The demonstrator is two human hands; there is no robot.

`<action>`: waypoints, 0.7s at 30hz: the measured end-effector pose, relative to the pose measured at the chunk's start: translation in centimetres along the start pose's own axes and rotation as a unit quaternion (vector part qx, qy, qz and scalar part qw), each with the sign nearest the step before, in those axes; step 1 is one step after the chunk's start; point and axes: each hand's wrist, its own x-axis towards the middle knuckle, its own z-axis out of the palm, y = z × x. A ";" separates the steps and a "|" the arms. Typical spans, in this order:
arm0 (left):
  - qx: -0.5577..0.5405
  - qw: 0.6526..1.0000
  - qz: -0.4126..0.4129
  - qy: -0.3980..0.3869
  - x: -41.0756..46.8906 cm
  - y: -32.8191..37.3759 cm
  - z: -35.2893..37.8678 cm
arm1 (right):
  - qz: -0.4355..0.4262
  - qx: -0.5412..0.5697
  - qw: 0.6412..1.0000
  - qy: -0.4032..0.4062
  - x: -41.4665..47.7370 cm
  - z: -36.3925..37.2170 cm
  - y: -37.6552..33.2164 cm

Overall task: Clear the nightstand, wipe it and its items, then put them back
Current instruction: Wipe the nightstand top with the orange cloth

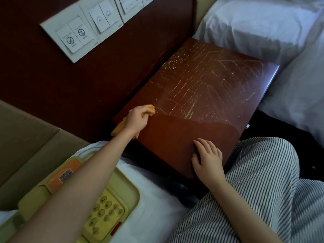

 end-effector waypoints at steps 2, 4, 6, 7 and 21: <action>-0.014 0.998 0.042 -0.034 -1.8 0.3 0.2 | -0.005 -0.001 1.000 -0.004 0.0 0.0 0.1; -0.027 0.995 0.070 -0.059 -3.5 0.2 0.0 | -0.007 0.000 1.000 -0.007 0.0 0.0 0.2; -0.031 0.994 0.090 -0.062 -4.3 -0.8 -0.5 | -0.011 0.000 1.000 -0.005 -0.1 0.0 0.2; -0.027 0.995 0.086 -0.047 -4.3 -1.3 -0.9 | -0.012 -0.001 1.000 -0.004 -0.1 0.0 0.2; 0.035 0.983 -0.109 0.146 -3.2 2.9 3.0 | -0.014 -0.011 0.999 -0.033 -0.1 -0.4 0.1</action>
